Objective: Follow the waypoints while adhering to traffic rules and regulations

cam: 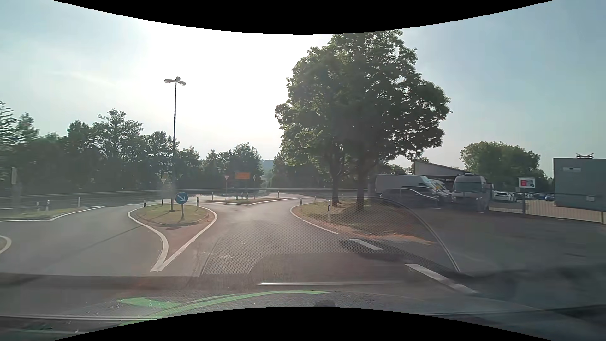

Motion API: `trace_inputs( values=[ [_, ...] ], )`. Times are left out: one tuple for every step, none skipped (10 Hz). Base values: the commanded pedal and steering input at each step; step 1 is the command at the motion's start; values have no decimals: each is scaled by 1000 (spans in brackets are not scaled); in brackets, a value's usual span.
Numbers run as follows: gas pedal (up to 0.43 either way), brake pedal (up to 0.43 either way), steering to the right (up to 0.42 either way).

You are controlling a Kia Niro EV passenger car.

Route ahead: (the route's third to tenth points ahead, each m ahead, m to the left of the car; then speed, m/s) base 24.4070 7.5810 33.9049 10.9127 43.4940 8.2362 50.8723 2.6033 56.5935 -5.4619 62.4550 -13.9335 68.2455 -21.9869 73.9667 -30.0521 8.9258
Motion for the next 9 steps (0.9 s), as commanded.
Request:
trace_inputs(
  values=[
    [47, 0, -107],
    [47, 0, -100],
    [47, 0, -89],
    [47, 0, -79],
    [47, 0, -69],
    [47, 0, -62],
    [47, 0, -56],
    [47, 0, -45],
    [47, 0, -33]
  ],
)
